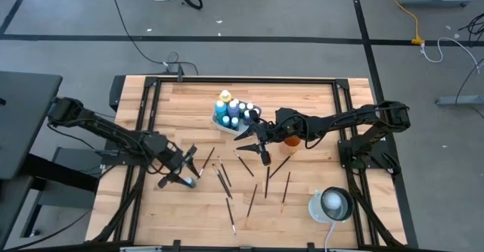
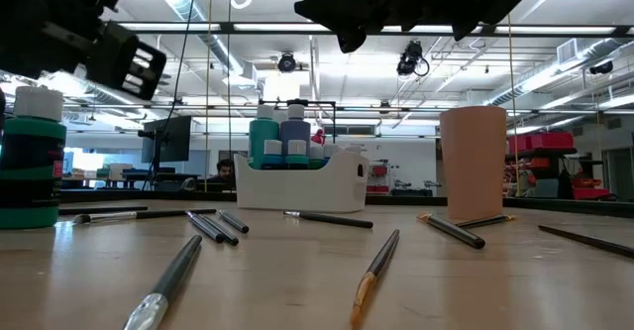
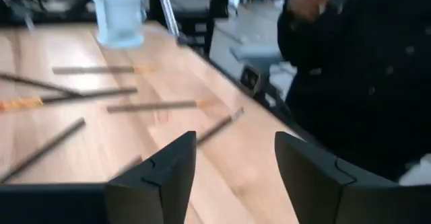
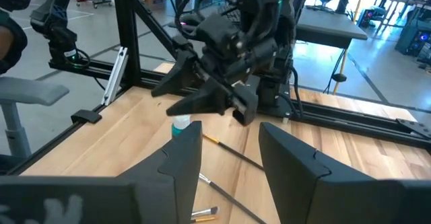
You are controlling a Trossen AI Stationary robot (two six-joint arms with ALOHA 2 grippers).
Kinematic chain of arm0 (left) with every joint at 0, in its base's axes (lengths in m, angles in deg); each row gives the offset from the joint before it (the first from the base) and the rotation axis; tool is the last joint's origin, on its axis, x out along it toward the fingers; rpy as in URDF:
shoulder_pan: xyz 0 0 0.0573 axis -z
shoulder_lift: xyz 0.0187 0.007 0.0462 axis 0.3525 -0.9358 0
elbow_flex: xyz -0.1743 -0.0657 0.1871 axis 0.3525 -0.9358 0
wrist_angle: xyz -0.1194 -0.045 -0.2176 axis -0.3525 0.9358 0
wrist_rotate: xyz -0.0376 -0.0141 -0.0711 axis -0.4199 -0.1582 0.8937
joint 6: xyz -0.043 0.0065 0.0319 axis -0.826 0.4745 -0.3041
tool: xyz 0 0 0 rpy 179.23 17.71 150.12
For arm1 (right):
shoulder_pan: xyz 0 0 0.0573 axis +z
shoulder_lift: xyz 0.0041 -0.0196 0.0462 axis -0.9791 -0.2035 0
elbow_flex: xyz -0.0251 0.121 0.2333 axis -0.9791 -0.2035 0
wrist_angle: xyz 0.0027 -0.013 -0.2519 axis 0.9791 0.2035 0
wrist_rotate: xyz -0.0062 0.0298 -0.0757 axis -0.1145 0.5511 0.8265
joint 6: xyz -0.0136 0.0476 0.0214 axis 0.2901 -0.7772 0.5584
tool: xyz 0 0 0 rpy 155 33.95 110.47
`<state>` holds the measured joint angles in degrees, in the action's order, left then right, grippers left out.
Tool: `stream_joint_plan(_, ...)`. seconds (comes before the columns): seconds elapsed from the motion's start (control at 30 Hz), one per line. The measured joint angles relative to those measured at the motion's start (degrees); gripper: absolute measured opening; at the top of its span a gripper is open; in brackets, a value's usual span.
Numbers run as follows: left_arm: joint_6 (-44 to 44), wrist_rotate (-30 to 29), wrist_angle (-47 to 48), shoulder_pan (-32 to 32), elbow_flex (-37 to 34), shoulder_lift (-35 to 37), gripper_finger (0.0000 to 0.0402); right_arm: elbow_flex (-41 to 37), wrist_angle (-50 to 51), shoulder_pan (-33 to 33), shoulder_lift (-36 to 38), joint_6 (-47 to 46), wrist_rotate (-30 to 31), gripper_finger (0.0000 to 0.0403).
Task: Pick & Place Paint Supplies
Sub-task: Put the small paint bottle into the bin
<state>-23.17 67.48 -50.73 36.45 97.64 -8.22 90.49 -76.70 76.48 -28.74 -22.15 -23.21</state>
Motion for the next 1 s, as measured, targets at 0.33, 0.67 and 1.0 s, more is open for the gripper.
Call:
stream_joint_plan(0.33, -1.0, -8.95, 8.02, 6.79, 0.0, -0.02, 0.0207, 0.0, 0.0, -0.01, 0.0, -0.12, -0.01, 0.0152)
stream_joint_plan(0.67, -1.6, -18.34, 15.66, 9.22, 0.0, 0.0, 0.0205, 0.0, 0.01, -0.01, 0.0, -0.17, -0.01, 0.0152)
stream_joint_plan(1.0, 4.63, -21.73, 14.09, 9.42, 0.04, 0.02, 0.0119, 0.0, 0.02, -0.01, 0.0, -0.17, 0.02, 0.0152)
